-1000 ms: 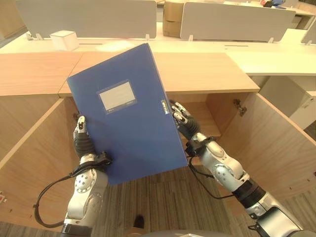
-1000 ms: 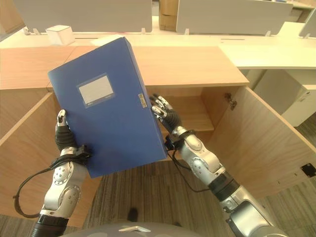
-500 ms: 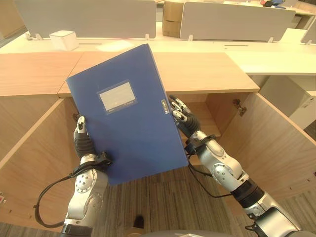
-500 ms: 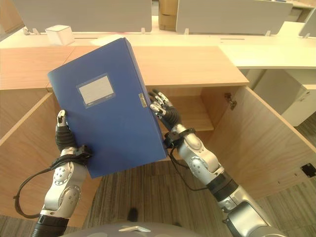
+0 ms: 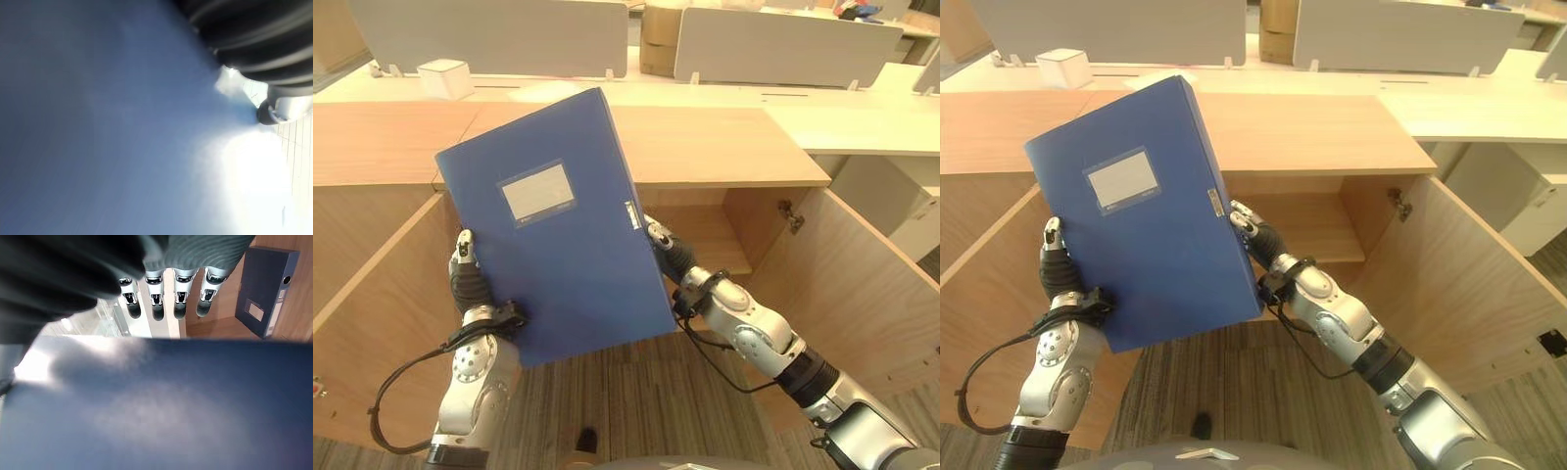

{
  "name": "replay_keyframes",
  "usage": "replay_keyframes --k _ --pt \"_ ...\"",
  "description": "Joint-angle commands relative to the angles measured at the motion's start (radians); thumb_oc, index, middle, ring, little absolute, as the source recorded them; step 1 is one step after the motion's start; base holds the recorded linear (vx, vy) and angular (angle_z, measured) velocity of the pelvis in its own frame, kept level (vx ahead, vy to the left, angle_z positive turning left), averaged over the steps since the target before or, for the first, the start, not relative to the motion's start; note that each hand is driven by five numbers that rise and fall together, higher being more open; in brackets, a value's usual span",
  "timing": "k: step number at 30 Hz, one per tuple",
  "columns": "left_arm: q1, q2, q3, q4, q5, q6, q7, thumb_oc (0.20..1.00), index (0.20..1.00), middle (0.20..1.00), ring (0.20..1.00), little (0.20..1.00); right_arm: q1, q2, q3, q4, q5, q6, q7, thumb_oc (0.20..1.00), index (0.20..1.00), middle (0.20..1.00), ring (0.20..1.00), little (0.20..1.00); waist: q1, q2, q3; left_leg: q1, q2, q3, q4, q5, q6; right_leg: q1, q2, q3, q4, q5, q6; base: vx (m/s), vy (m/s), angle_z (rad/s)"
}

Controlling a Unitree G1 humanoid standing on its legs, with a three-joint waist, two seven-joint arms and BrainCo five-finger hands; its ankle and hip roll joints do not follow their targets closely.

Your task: Put the empty folder in the office cabinet

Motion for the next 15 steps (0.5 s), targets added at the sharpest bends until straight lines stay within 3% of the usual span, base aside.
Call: replay_keyframes --k 1,15 --pt "-0.101 0.03 -0.056 -0.097 0.002 -0.044 -0.025 0.2 0.2 0.2 0.2 0.2 -0.106 0.108 0.111 -0.008 -0.057 0.002 0.04 1.0 1.0 1.0 1.0 1.0 0.01 -0.063 -0.017 0.002 -0.021 0.015 -0.001 -0.108 0.007 0.039 -0.117 -0.002 0.025 -0.117 0.08 0.0 -0.001 0.04" --pt "-0.115 0.034 -0.06 -0.091 0.003 -0.034 -0.02 0.2 0.2 0.2 0.2 0.2 -0.108 0.131 0.106 -0.022 -0.079 -0.004 0.034 1.0 1.0 1.0 1.0 1.0 0.015 -0.067 -0.019 0.002 -0.024 0.012 -0.001 -0.11 0.009 0.041 -0.117 -0.007 0.023 -0.118 0.08 0.0 0.001 0.01"
